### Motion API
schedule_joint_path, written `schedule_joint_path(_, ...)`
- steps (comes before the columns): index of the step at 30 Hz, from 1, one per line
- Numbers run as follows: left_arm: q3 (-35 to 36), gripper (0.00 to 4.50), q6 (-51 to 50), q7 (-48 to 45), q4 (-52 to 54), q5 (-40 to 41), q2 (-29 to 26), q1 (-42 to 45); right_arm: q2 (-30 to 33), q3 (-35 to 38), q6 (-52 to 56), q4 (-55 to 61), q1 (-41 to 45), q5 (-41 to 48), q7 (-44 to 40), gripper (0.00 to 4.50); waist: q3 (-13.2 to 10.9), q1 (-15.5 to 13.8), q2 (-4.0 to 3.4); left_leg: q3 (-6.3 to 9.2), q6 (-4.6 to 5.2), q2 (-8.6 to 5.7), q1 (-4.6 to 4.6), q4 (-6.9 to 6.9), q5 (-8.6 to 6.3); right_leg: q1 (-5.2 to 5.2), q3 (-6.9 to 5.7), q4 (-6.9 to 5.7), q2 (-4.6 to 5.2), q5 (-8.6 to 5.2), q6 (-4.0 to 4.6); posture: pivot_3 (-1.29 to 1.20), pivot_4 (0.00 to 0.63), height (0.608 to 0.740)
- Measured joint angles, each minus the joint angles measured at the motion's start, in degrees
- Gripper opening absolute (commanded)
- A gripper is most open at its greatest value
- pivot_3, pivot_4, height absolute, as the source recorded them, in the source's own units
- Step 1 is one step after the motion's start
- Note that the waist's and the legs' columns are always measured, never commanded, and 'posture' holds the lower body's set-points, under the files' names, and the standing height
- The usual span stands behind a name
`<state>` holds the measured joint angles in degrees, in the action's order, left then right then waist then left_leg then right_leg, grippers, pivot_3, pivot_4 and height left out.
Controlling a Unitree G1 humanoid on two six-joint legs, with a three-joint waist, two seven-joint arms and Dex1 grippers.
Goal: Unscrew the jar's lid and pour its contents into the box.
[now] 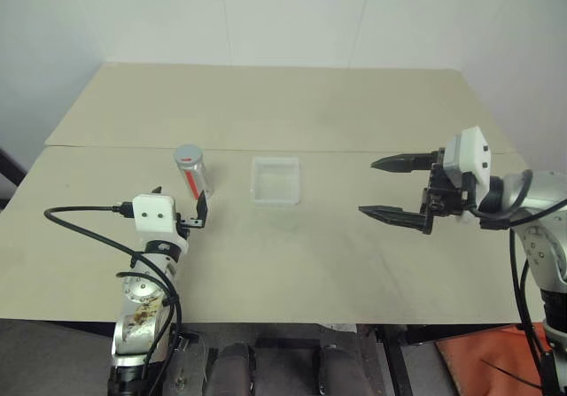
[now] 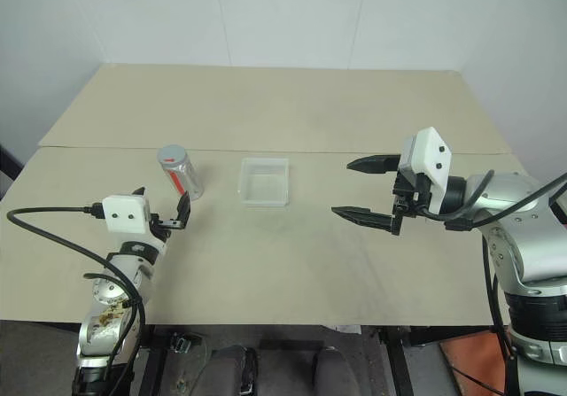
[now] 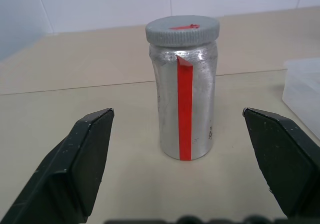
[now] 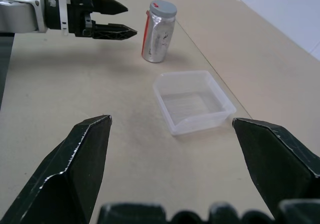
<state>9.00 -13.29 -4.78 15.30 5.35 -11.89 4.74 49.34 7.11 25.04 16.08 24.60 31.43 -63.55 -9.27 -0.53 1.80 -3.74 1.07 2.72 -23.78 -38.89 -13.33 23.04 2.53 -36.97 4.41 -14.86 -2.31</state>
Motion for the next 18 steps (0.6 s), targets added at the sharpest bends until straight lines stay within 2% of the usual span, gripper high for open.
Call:
schedule_joint_path(9,0.1,4.48,4.6,0.9,-14.0,-1.2,0.0,10.3,0.0,0.0,0.0,0.4,0.0,0.2,0.1,4.5,0.0,-0.1,0.0,0.01,0.0,-0.02,-0.04,-0.01,0.0,0.01,-0.03,0.02,0.01,0.0,-0.01,0.0,0.15,0.74)
schedule_joint_path(17,-0.2,4.48,8.0,0.7,-23.5,-1.3,0.0,15.8,0.1,0.0,0.0,1.4,-0.4,0.4,-1.0,4.5,0.0,-0.1,0.01,0.01,0.0,-0.02,-0.04,0.0,0.0,0.01,-0.03,0.01,0.01,0.01,-0.02,0.0,0.15,0.74)
schedule_joint_path(18,-0.3,4.3,8.3,0.7,-24.3,-1.3,0.0,16.1,0.1,0.0,0.0,1.6,-0.5,0.5,-1.1,4.5,0.0,-0.1,0.01,0.0,0.0,-0.02,-0.04,-0.01,0.0,0.01,-0.03,0.02,0.01,0.01,-0.02,0.0,0.15,0.74)
